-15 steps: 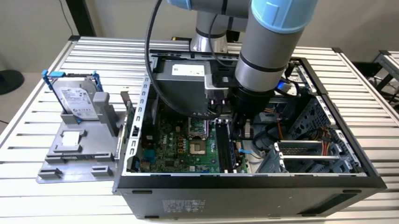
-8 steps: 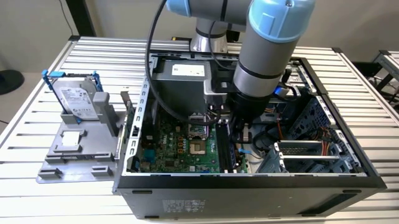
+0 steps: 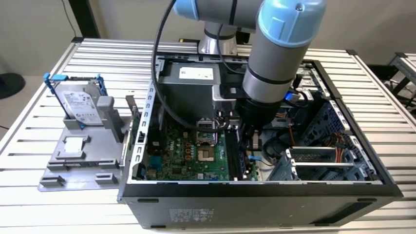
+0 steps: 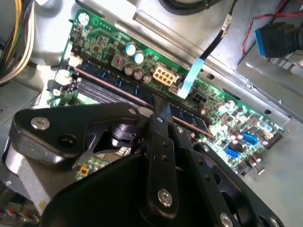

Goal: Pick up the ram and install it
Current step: 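Press down the ram until it locks into place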

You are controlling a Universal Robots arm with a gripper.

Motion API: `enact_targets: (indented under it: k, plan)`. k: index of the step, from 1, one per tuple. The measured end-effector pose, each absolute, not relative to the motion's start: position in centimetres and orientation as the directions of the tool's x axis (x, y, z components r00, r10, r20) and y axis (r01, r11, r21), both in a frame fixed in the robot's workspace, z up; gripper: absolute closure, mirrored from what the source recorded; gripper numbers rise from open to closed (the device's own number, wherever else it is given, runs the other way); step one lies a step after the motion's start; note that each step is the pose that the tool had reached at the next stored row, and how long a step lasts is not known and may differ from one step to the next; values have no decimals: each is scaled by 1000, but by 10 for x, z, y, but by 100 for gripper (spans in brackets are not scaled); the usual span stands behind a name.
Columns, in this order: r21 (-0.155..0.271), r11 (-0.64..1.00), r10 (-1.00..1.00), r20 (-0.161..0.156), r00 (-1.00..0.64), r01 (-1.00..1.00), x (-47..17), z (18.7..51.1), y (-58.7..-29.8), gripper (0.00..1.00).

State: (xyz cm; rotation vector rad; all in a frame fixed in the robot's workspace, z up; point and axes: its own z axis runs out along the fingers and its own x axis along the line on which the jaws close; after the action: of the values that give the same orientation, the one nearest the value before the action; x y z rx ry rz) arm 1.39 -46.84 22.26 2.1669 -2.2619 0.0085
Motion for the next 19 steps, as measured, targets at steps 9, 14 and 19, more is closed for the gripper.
enact_targets:
  k: [9,14,19]
  plan:
    - [3,43,-999,13,-43,-999,14,264,-469,100]
    - [3,43,-999,13,-43,-999,14,287,-469,100]
    - [5,43,-999,13,-43,-999,14,291,-469,100]
